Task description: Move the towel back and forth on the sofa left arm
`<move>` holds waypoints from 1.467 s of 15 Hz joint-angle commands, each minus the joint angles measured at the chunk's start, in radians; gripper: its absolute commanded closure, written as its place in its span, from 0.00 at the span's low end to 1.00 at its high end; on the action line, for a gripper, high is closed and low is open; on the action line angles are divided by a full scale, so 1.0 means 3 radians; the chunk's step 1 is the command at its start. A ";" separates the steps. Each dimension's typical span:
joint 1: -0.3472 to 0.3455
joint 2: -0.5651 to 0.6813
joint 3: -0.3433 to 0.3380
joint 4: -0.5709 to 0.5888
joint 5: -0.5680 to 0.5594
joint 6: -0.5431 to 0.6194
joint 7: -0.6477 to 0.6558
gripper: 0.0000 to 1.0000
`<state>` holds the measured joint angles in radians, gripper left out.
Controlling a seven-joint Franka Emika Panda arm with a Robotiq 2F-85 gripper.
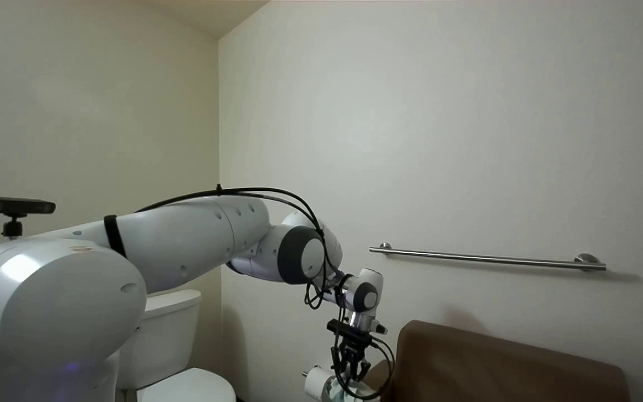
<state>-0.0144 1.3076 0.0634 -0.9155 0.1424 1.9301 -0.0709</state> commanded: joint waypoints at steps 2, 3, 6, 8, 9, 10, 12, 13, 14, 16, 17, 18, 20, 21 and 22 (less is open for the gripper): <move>-0.0078 -0.0096 0.0132 -0.0263 0.0042 -0.0099 -0.0409 0.91; -0.0098 -0.0169 0.0164 -0.0446 0.0063 -0.0074 -0.0485 0.91; -0.0117 -0.0384 0.0176 -0.0966 0.0065 0.0009 -0.0499 0.91; -0.0135 -0.0516 0.0166 -0.1201 0.0088 0.0007 -0.0432 0.91; -0.0141 -0.0589 0.0150 -0.1342 0.0108 0.0016 -0.0375 0.91; -0.0156 -0.0661 0.0147 -0.1479 0.0143 0.0019 -0.0327 0.91; -0.0190 -0.0805 0.0142 -0.1762 0.0231 0.0049 -0.0268 0.91; -0.0207 -0.0873 0.0142 -0.1907 0.0294 0.0073 -0.0224 0.91; -0.0216 -0.0942 0.0137 -0.2057 0.0365 0.0089 -0.0182 0.91; -0.0245 -0.1060 0.0145 -0.2329 0.0461 0.0095 -0.0098 0.91; -0.0250 -0.1120 0.0148 -0.2479 0.0515 0.0106 -0.0079 0.91; -0.0244 -0.1188 0.0143 -0.2633 0.0554 0.0117 -0.0056 0.91; -0.0237 -0.1304 0.0150 -0.2941 0.0639 0.0158 -0.0052 0.91; -0.0242 -0.1354 0.0158 -0.3093 0.0689 0.0172 -0.0063 0.91; -0.0246 -0.1420 0.0159 -0.3261 0.0738 0.0208 -0.0081 0.91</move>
<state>-0.0757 0.9868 0.1023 -1.7019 0.3173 1.9415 -0.1124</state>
